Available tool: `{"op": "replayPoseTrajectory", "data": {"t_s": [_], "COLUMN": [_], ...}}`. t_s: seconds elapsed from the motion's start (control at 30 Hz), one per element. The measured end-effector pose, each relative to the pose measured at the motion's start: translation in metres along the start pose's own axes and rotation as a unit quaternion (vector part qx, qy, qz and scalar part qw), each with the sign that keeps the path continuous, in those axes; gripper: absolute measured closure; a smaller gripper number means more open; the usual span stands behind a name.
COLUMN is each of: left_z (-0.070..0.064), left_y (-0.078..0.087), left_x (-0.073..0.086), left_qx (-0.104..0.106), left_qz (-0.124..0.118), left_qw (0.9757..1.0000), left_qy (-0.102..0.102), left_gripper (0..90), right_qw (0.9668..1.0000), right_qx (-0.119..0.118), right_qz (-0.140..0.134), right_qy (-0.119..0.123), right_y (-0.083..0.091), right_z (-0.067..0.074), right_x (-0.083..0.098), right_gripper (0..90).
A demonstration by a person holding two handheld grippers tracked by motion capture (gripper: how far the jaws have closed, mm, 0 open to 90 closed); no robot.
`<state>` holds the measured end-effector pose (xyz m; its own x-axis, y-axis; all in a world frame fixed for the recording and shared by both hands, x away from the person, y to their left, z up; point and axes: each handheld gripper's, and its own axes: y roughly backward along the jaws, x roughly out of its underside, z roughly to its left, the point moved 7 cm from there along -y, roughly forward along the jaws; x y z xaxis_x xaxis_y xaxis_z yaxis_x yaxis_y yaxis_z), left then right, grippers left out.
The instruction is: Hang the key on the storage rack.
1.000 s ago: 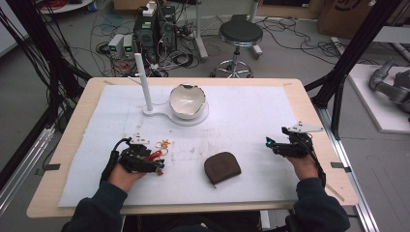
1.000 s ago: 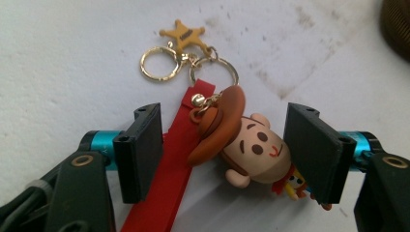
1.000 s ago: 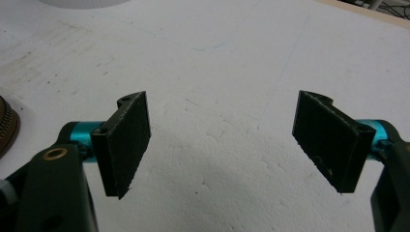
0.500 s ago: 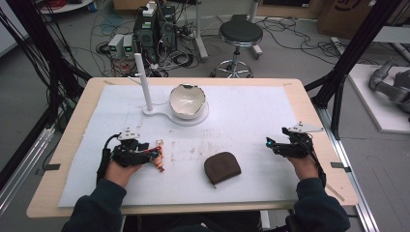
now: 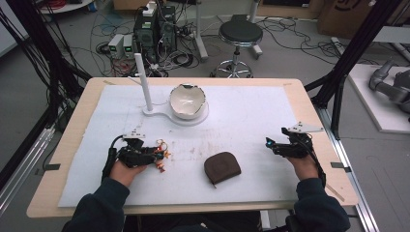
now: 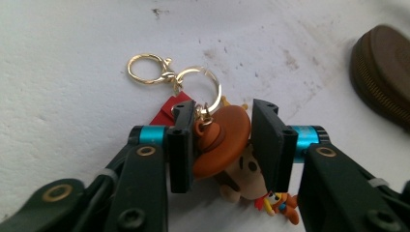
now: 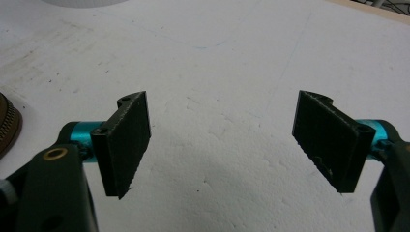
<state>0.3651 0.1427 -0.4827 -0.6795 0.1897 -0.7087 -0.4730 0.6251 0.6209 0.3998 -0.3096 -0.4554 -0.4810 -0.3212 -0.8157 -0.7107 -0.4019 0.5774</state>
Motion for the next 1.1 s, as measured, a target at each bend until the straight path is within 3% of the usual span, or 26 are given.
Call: {"op": "replayPoseTrajectory", "data": {"t_s": [0.07,0.17,0.27,0.4,0.53,0.67,0.83,0.93,1.1], "left_z": [0.001,0.000,-0.001,-0.005,-0.007,-0.004,0.005,0.012,0.024], "left_y": [0.002,0.003,0.008,0.020,0.042,0.066,0.088,0.096,0.102], "left_x": [-0.001,-0.002,-0.006,-0.016,-0.040,-0.069,-0.100,-0.119,-0.149], "left_qx": [0.008,0.014,0.034,0.073,0.104,0.115,0.115,0.121,0.108], "left_qz": [-0.004,-0.008,-0.023,-0.056,-0.101,-0.141,-0.168,-0.189,-0.202], "left_qw": [0.9998,0.9998,0.9991,0.9955,0.9893,0.9833,0.9790,0.9745,0.9733], "left_qy": [0.015,0.010,0.014,0.019,0.018,0.011,0.001,0.007,0.013], "left_gripper": [65.2,65.8,66.0,66.0,66.0,66.0,66.0,66.0,66.0], "right_qw": [1.0000,1.0000,1.0000,1.0000,1.0000,1.0000,1.0000,1.0000,0.9999], "right_qx": [-0.001,-0.001,-0.002,-0.001,0.000,0.001,-0.001,-0.002,-0.004], "right_qz": [0.000,0.000,0.000,-0.002,-0.005,-0.007,-0.009,-0.008,-0.009], "right_qy": [0.004,0.004,0.004,0.004,0.002,0.000,-0.001,0.002,0.001], "right_y": [0.000,0.000,0.000,0.000,0.001,0.002,0.000,-0.001,-0.002], "right_z": [0.000,-0.001,-0.001,-0.001,-0.001,-0.002,0.000,0.000,0.000], "right_x": [0.000,0.000,0.000,0.000,-0.002,-0.003,-0.005,-0.006,-0.006], "right_gripper": [21.6,21.6,21.6,21.6,21.6,21.6,21.6,21.6,21.6]}}
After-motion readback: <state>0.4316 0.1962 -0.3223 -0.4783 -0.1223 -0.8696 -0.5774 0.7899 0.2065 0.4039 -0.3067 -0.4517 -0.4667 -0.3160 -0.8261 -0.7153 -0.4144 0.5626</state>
